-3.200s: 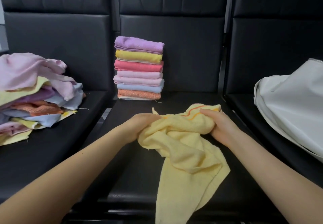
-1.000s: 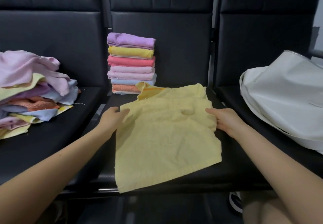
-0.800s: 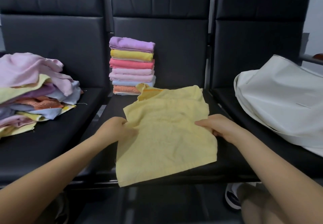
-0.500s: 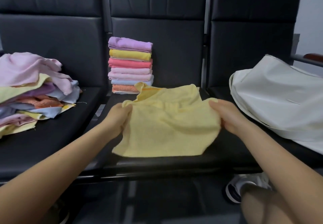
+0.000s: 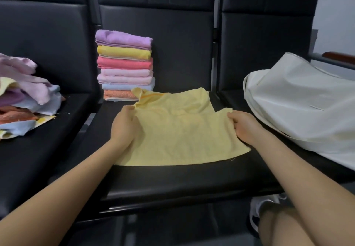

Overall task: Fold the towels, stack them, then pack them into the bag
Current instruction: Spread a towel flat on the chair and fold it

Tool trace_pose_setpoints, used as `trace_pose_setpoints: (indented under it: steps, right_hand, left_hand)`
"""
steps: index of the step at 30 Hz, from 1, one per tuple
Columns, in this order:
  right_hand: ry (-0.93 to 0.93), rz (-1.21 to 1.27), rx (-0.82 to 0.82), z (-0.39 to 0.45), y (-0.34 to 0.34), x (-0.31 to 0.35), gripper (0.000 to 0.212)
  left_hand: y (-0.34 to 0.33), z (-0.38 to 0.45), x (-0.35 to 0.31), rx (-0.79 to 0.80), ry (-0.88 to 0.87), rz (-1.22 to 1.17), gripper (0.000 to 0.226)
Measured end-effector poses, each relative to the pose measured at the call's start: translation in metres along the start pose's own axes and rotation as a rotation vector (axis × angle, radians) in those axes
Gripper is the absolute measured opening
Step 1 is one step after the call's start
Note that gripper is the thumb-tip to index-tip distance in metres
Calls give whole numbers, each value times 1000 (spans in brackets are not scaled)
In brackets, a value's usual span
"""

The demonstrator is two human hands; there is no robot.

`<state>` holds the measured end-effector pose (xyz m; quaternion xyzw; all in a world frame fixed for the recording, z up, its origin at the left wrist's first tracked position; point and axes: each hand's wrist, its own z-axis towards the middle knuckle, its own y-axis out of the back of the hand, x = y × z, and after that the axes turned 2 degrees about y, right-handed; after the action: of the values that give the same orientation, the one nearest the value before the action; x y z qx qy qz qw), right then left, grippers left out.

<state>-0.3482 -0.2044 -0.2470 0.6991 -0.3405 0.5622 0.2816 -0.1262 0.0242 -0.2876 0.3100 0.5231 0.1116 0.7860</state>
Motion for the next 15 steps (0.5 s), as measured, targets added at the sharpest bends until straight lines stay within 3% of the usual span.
trace_pose_setpoints:
  steps: [4,8,11,13,15]
  right_hand:
    - [59,-160,172,-5,4,1,25]
    - [128,-530,173,-19,14,-1,28]
    - [149,-661,174,-28,22,-5,22]
    - [155,-583,146,-32,25,-8,17]
    - [192,-530,47,-33,29,-12,18]
  left_hand:
    - [-5,-8,-1,-121,-249,435,41]
    - [-6,-26,-9,-108,-450,491,35]
    - [-10,-46,-26,136,-506,335,25]
    - [-13,-61,-35,369,-531,247,22]
    - [-16,-76,-42,498,-612,251,39]
